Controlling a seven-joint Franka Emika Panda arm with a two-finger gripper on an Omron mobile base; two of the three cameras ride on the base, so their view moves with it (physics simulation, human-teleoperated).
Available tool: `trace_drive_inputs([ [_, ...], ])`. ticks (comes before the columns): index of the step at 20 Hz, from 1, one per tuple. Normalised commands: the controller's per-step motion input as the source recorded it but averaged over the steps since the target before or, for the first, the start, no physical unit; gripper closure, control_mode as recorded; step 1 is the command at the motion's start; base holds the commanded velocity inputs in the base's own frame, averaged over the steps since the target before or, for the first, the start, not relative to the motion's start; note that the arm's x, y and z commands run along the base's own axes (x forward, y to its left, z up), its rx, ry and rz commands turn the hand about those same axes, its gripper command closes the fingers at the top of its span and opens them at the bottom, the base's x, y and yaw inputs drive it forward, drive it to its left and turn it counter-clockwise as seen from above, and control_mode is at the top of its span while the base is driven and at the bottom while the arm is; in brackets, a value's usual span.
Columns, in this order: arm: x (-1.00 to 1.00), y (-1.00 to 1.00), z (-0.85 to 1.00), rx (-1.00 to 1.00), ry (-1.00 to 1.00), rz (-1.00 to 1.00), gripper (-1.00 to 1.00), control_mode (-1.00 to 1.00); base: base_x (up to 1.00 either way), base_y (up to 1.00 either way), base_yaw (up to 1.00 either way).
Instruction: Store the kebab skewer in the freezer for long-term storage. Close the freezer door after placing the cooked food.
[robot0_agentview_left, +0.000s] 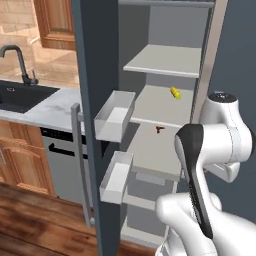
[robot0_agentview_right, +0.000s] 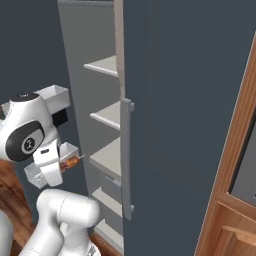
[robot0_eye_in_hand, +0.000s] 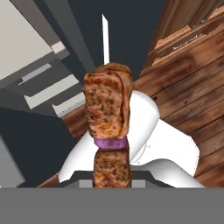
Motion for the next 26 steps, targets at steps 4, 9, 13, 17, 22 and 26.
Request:
trace_drive_inputs([
  [4,0.00,0.00,0.00,0.00,0.00,0.00,1.00,1.00,0.43,0.05,0.00],
  [9,0.00,0.00,0.00,0.00,0.00,0.00,1.00,1.00,0.25,0.21,-0.02],
  [13,0.00,0.00,0.00,0.00,0.00,0.00,1.00,1.00,0.18,0.26,-0.03],
  [17,0.00,0.00,0.00,0.00,0.00,0.00,1.00,1.00,0.16,0.19,-0.02],
  [22,0.00,0.00,0.00,0.00,0.00,0.00,1.00,1.00,0.07,0.10,0.00],
  [26,0.00,0.00,0.00,0.00,0.00,0.00,1.00,1.00,0.02,0.01,0.00],
])
